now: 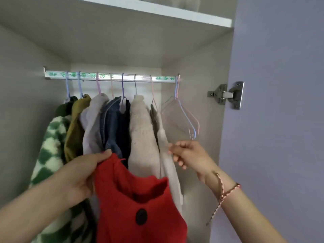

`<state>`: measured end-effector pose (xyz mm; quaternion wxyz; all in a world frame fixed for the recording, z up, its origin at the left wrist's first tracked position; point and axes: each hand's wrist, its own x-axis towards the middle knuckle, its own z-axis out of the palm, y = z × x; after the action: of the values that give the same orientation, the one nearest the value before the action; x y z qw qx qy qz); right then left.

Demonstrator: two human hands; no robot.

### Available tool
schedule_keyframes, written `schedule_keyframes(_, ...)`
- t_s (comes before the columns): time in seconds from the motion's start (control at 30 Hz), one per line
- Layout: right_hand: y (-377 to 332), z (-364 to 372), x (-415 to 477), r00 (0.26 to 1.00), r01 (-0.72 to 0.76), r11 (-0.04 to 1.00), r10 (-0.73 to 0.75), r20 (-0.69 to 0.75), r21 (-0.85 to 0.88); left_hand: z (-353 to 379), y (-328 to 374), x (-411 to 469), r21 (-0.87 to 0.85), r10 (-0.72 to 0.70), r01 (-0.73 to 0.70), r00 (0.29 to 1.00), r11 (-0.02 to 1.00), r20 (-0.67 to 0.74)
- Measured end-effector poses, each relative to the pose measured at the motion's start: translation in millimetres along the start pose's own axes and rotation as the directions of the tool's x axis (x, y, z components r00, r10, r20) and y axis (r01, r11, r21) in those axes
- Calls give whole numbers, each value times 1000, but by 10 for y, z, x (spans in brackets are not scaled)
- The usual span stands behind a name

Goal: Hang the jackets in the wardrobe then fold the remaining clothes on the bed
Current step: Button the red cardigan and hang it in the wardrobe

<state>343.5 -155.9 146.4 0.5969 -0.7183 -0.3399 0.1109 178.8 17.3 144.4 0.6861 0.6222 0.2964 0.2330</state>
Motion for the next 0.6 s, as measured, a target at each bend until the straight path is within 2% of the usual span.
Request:
schedule_keyframes(0.03,14,-118,149,992,47,992,-61,-111,-120,130,-27,92,-3,-5,5,998,1000,61)
schedule_keyframes(0.07,35,-260,356,964,73,945,-149,-221,-319,331,14,78,9,-24,24,994,1000,111)
schedule_keyframes(0.1,54,-341,552,930,27,833,-224,-292,-553,439,44,106,6,-13,12,987,1000,160)
schedule_keyframes(0.13,64,-407,786,902,-21,671,-308,-304,-741,497,83,170,-47,-21,28,988,998,151)
schedule_keyframes(0.17,78,-438,920,910,-63,544,-313,-272,-837,545,41,280,-53,-32,42,985,998,170)
schedule_keyframes(0.23,112,-450,1253,928,-64,396,-313,-200,-916,609,120,336,-46,-51,57,992,997,119)
schedule_keyframes(0.33,136,-283,1587,923,-119,308,-316,-219,-944,612,133,528,-60,-57,61,995,996,78)
schedule_keyframes(0.4,177,-187,1737,914,-188,234,-314,-257,-954,631,147,557,-31,-52,55,994,998,99)
schedule_keyframes(0.47,227,-125,1882,909,-236,212,-298,-293,-948,625,144,644,-30,-42,45,996,999,84)
schedule_keyframes(0.5,239,-106,1924,908,-244,241,-284,-309,-939,621,153,652,-38,-35,38,996,999,86)
schedule_keyframes(0.53,253,-97,1953,912,-249,283,-254,-323,-926,590,144,679,-41,-30,34,996,999,79)
schedule_keyframes(0.6,222,-103,2051,917,-227,465,-194,-349,-856,512,131,792,-26,-24,26,996,999,89)
